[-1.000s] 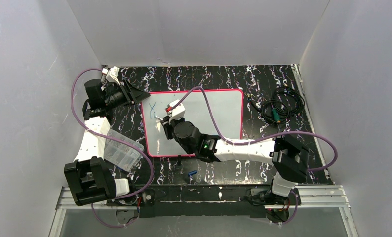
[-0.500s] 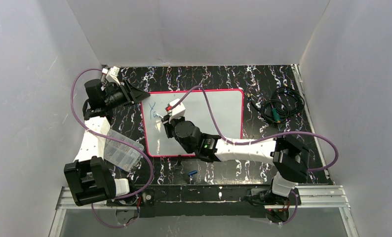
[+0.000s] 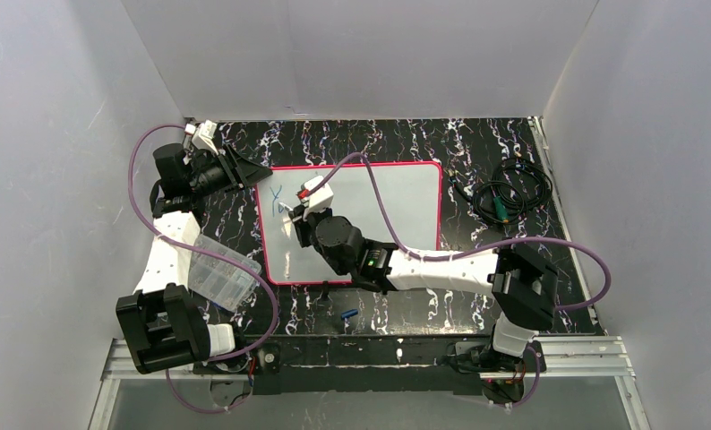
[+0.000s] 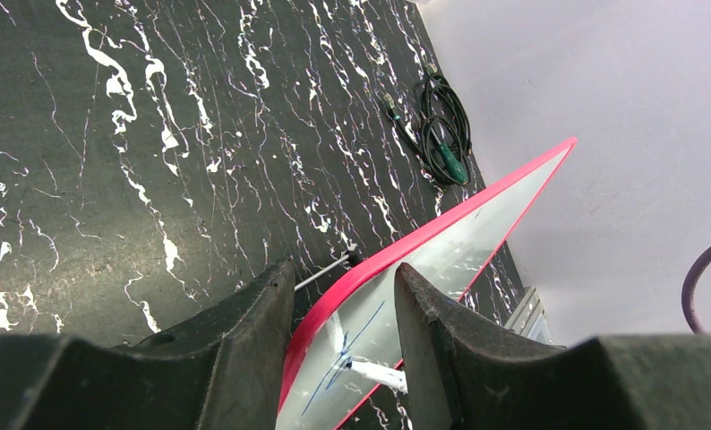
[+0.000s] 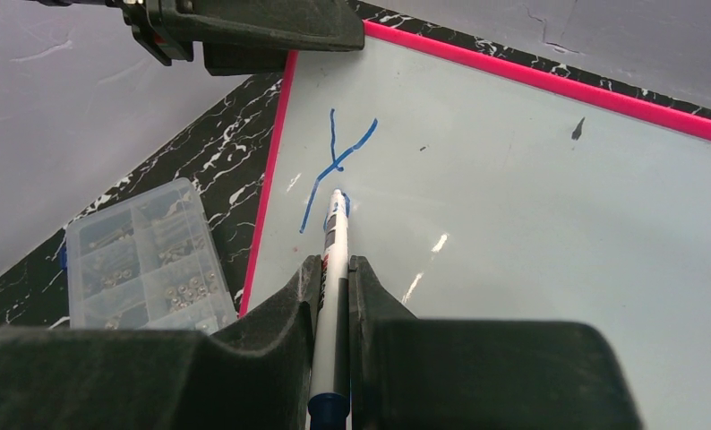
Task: Write a sentence on the whiteboard
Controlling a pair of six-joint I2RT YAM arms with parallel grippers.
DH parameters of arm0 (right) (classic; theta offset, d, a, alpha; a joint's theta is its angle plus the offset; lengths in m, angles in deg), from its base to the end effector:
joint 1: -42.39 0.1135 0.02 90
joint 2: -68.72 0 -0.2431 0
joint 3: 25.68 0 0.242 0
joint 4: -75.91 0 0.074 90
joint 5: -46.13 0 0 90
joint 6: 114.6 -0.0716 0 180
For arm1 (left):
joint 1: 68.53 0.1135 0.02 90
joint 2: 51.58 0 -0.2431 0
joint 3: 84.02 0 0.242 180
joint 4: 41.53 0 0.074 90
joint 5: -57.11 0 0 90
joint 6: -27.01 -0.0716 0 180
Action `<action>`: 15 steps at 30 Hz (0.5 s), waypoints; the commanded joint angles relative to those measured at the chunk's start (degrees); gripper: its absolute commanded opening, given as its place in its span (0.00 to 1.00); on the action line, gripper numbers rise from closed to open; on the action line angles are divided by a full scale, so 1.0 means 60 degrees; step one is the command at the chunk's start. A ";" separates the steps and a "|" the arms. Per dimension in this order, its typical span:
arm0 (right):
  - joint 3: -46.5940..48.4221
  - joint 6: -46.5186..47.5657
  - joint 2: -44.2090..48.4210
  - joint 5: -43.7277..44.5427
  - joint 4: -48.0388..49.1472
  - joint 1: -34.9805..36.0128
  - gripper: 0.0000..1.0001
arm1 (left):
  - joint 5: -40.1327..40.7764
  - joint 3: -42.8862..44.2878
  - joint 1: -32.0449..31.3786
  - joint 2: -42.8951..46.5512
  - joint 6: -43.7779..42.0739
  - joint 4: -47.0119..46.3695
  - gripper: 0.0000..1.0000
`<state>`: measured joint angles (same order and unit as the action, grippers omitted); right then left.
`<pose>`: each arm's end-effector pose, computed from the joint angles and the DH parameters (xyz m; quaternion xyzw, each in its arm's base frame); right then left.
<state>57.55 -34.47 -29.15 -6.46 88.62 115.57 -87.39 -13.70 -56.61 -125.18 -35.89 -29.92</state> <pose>0.1627 0.3877 0.2887 -0.1676 0.6966 0.2639 0.6458 0.3101 0.0059 0.3032 0.0277 0.7575 -0.4314 0.4892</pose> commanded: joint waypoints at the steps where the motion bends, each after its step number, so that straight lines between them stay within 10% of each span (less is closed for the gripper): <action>1: -0.0124 0.0180 0.0591 -0.0331 0.0792 -0.0029 0.01 | -0.0365 -0.0018 -0.0052 0.0373 -0.0018 0.0046 0.43; 15: -0.0160 0.0208 0.0460 0.0632 0.0544 -0.0040 0.01 | -0.0380 -0.0026 -0.0051 0.0377 -0.0018 0.0047 0.43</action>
<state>55.91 -34.21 -27.53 -5.43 89.43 115.53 -87.44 -13.70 -56.61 -125.16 -35.89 -29.92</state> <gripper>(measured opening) 0.204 0.429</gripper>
